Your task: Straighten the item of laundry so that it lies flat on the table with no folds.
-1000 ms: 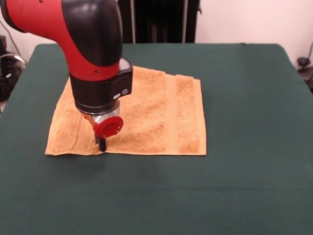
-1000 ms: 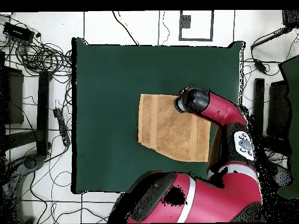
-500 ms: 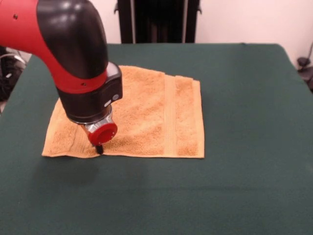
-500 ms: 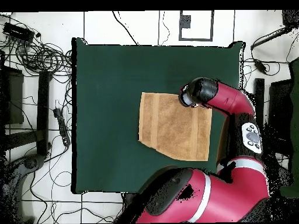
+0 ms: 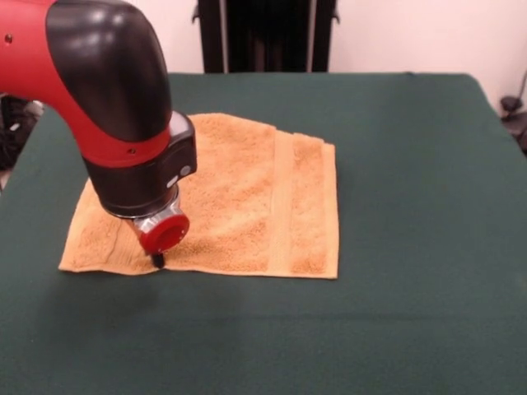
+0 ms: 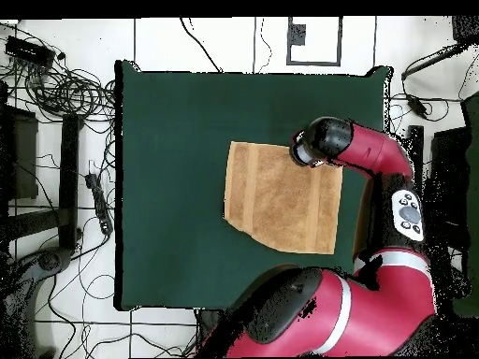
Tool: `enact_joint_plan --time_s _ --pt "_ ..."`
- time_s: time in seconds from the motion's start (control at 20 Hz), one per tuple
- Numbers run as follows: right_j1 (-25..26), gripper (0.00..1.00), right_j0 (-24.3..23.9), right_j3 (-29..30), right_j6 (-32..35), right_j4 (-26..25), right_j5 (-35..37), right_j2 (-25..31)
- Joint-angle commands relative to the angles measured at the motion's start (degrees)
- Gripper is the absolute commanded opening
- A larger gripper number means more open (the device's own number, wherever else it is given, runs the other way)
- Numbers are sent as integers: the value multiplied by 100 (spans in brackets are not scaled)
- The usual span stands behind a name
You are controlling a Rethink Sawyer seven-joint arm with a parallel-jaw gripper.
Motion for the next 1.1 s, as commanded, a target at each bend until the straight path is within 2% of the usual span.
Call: enact_joint_plan --time_s 0.05,0.6,1.1 --pt "35 0 1 -310 -2007 -502 157 749" --pt "-399 0 10 -308 -1911 -780 825 782" --pt "-358 0 -68 -939 -2517 -1128 1429 941"
